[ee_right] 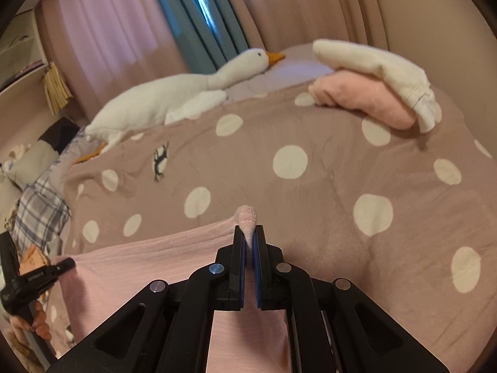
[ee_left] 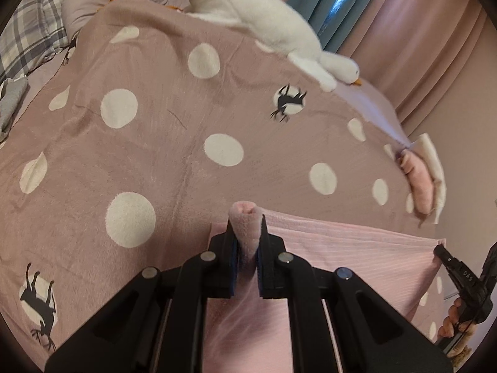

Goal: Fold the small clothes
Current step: 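Lay the hem on the shirt and open both grippers, then move the right gripper to the folded shirt's side and grasp it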

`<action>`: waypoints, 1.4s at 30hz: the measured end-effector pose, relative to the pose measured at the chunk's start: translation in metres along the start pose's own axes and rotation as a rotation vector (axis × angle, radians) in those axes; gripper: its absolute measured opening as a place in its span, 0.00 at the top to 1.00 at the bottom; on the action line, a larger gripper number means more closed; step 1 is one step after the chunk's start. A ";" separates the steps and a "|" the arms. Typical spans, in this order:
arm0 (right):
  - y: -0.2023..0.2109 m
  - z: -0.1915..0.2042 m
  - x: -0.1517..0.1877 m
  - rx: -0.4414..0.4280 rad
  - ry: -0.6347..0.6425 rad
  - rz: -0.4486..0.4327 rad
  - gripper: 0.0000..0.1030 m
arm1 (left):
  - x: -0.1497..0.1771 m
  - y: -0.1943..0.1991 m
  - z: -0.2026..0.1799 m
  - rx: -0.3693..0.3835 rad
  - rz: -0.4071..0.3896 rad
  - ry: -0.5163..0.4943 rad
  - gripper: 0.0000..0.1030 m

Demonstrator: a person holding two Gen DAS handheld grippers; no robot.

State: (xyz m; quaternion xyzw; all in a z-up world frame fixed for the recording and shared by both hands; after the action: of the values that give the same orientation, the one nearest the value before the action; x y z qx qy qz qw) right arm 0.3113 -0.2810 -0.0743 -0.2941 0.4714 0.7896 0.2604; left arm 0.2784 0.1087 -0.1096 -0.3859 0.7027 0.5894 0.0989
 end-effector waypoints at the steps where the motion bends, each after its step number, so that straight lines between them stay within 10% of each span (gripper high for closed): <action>1: -0.005 -0.001 -0.001 0.004 -0.002 0.007 0.94 | -0.001 -0.005 0.001 -0.003 0.010 0.000 0.91; 16: -0.086 -0.035 0.025 0.116 -0.061 0.189 0.94 | 0.012 -0.095 0.021 -0.130 0.166 -0.036 0.85; 26: -0.083 -0.058 0.036 0.196 -0.114 0.205 0.94 | 0.015 -0.069 0.042 -0.231 0.109 -0.014 0.31; 35: -0.024 -0.061 0.056 0.200 -0.128 0.181 0.40 | 0.042 -0.011 0.055 -0.204 0.059 0.022 0.16; 42: 0.031 -0.053 0.077 0.134 -0.166 0.126 0.25 | 0.078 0.040 0.060 -0.160 0.025 0.113 0.10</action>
State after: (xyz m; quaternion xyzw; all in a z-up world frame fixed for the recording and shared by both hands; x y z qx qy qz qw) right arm 0.2483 -0.3310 -0.1308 -0.1792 0.5175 0.7928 0.2676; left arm 0.1801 0.1306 -0.1432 -0.4165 0.6628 0.6220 0.0205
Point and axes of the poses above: each gripper's, at about its wrist camera, not at the fingertips, and y roughly against the way its jaws point, z to its left, x to its underside, the point moved 4 cm from there along -y, roughly the way its jaws point, and after that the axes turned 5 degrees about -x, right-handed, at the moved point
